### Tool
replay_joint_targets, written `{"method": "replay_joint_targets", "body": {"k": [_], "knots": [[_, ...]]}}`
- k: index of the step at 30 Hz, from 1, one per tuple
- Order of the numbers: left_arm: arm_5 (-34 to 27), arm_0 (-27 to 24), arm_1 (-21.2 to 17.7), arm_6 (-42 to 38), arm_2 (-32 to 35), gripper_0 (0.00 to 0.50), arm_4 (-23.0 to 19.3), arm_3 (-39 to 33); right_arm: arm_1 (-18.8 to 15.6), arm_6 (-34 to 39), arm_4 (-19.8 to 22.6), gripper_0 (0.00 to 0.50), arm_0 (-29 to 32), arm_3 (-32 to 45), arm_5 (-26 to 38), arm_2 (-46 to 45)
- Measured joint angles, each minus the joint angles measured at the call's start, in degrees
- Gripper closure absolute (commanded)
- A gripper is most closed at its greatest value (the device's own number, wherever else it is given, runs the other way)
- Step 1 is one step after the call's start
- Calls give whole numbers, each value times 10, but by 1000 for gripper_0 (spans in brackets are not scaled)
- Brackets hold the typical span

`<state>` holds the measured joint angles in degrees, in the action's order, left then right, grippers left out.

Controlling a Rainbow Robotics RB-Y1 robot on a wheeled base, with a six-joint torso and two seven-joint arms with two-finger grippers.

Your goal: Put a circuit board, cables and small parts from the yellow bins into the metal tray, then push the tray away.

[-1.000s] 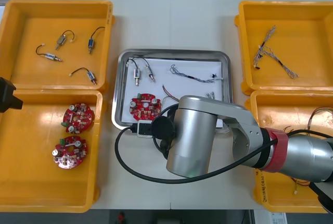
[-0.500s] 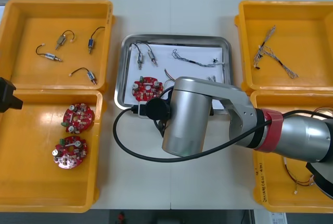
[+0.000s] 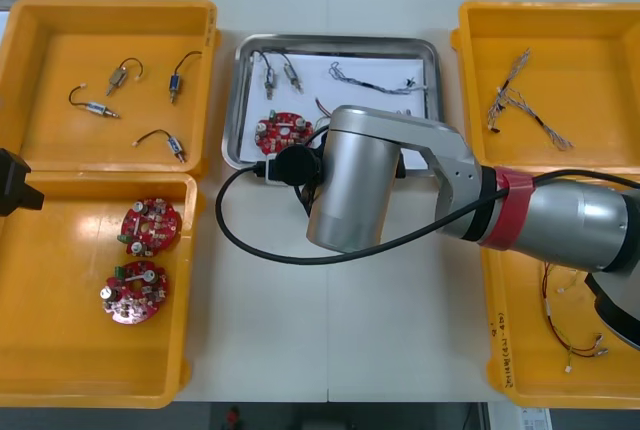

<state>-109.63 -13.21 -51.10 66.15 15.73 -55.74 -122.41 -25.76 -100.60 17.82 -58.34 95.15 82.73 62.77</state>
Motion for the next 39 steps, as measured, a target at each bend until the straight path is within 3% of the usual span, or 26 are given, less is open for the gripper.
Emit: {"method": "replay_joint_targets", "body": {"k": [23, 36, 37, 38, 39], "knots": [[0, 0, 0, 0, 0, 0, 0, 0, 2, -43, -5, 500, -63, -146, -141, 0], [0, 0, 0, 0, 0, 0, 0, -1, 41, -43, -6, 497, -84, -253, -195, -10], [0, 0, 0, 0, 0, 0, 0, -1, 42, -44, -6, 470, -85, -256, -198, -11], [0, 0, 0, 0, 0, 0, 0, -1, 42, -47, -6, 406, -85, -257, -201, -12], [0, 0, 0, 0, 0, 0, 0, -1, 42, -51, -6, 185, -85, -257, -201, -13]]}}
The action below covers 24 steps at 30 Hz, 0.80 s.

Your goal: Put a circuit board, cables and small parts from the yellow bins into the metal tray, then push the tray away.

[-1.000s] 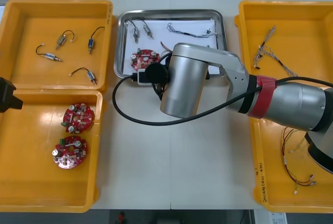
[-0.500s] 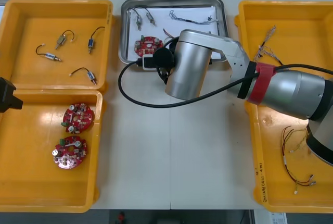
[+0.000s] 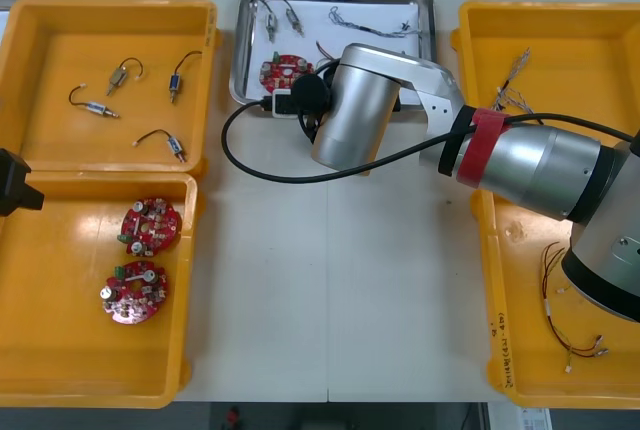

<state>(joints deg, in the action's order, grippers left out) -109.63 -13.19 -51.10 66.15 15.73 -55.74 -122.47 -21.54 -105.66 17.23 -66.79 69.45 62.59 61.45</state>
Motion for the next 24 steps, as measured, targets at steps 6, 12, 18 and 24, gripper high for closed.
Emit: {"method": "replay_joint_targets", "body": {"k": [6, 12, 18, 24], "knots": [[0, 0, 0, 0, 0, 0, 0, 0, 0, -1, 0, 0, 0, 0, -2, -6], [0, 0, 0, 0, 0, 0, 0, 0, 2, -2, 11, 0, 0, 9, 27, -25], [0, 0, 0, 0, 0, 0, 0, 0, 2, -9, 30, 0, 7, 78, 104, -66], [0, 0, 0, 0, 0, 0, 0, 0, 2, -12, 30, 0, 53, 190, 205, -127]]}}
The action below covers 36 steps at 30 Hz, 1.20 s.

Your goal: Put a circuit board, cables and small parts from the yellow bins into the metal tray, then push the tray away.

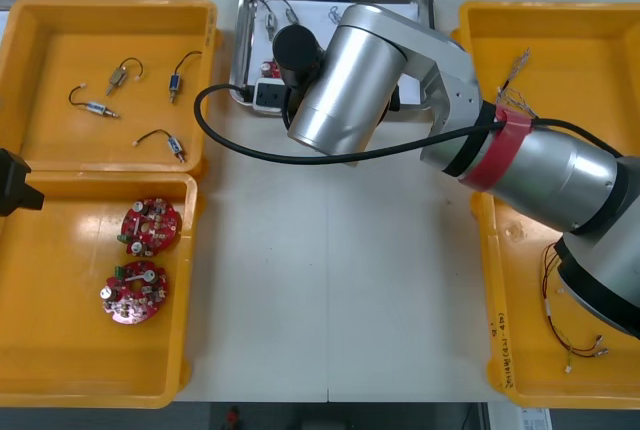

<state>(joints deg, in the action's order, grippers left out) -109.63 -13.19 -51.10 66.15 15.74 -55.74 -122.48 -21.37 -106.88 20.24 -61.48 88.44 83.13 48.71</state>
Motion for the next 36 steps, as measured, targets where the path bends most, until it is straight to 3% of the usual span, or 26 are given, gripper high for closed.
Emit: {"method": "replay_joint_targets", "body": {"k": [11, 21, 26, 32, 36], "knots": [[0, 0, 0, 0, 0, 0, 0, 0, 0, 0, 0, 0, 110, 222, 259, -130], [0, 0, 0, 0, 0, 0, 0, 0, -3, 1, 0, 0, 186, 370, 267, -242], [0, 0, 0, 0, 0, 0, 0, 0, -20, 11, 2, 0, 242, 438, 267, -292], [0, 0, 0, 0, 0, 0, 0, 0, -56, 135, 43, 0, 310, 487, 267, -357], [0, 0, 0, 0, 0, 0, 0, 0, -78, 150, 85, 0, 357, 501, 267, -419]]}}
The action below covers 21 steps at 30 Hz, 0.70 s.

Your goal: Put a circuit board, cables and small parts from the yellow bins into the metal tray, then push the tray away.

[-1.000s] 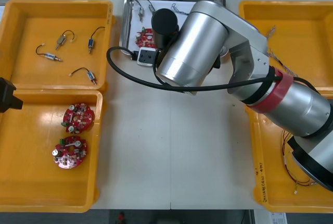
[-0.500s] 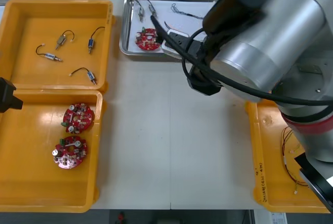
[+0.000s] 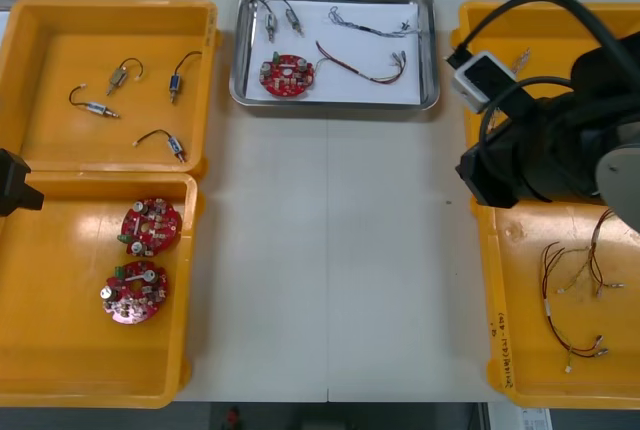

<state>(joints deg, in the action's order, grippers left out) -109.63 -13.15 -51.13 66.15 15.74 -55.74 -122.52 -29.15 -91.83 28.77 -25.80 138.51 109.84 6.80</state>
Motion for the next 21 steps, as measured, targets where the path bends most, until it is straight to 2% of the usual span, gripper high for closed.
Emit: {"method": "replay_joint_targets", "body": {"k": [7, 16, 21], "knots": [[0, 0, 0, 0, 0, 0, 0, 0, -31, 107, 75, 0, 83, 16, 0, -128], [0, 0, 0, 0, 0, 0, 0, 0, -51, 108, 142, 0, 156, -5, 0, -271], [0, 0, 0, 0, 0, 0, 0, 0, -57, 108, 149, 0, 167, -56, 0, -312]]}}
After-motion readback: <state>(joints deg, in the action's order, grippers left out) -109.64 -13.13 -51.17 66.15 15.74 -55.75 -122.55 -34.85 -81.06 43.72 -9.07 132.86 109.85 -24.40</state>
